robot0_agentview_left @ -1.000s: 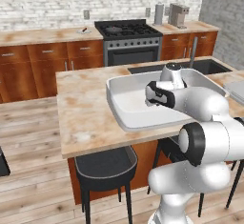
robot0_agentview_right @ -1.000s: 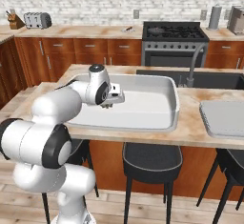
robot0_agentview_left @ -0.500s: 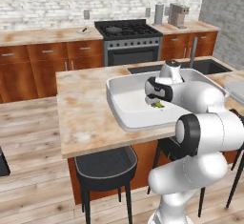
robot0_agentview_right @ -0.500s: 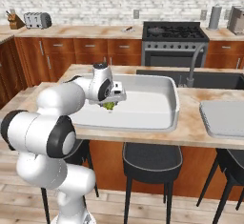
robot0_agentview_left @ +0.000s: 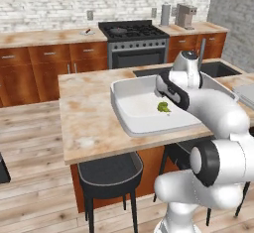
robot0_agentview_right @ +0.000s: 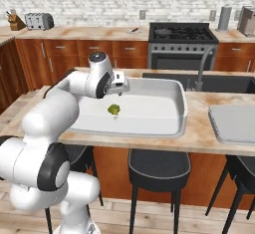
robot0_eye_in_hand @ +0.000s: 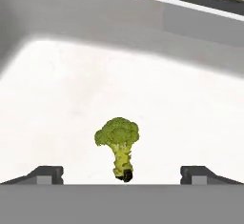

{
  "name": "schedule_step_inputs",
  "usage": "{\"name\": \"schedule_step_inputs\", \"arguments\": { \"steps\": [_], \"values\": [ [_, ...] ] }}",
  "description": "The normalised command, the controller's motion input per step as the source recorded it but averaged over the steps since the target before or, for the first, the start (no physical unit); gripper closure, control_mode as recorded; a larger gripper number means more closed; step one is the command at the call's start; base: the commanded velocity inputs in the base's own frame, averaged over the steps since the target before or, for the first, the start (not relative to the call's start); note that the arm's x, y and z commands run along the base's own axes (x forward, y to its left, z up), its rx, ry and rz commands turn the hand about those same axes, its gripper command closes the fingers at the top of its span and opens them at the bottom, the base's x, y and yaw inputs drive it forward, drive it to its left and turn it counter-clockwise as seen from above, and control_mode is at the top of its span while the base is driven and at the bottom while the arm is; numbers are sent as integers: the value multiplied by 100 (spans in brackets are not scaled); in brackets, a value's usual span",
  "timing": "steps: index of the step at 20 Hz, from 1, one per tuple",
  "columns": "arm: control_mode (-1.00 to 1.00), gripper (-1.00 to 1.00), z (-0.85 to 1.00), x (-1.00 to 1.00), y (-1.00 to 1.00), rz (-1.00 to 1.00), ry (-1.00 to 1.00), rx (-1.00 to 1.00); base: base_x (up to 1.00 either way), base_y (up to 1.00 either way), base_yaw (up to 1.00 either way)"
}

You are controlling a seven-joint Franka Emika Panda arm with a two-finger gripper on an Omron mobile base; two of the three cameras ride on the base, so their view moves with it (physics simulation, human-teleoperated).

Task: Place the cold items (banana and broccoli) from the fridge in one tupperware on the dining counter. Place the warm items (kebab skewer and hot dog) in the stove area in another tupperware.

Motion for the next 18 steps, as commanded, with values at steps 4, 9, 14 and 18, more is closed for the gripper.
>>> {"name": "schedule_step_inputs", "arguments": {
  "steps": [4, 9, 14, 18],
  "values": [
    [-100, -100, 76, -62, 31, -6, -16, 0, 0, 0, 0],
    [-100, -100, 60, -87, 23, -26, -16, 7, 0, 0, 0],
    [-100, -100, 45, -100, 11, -36, -23, 14, 0, 0, 0],
    [-100, -100, 38, -100, 3, -18, -29, 10, 0, 0, 0]
  ]
}}
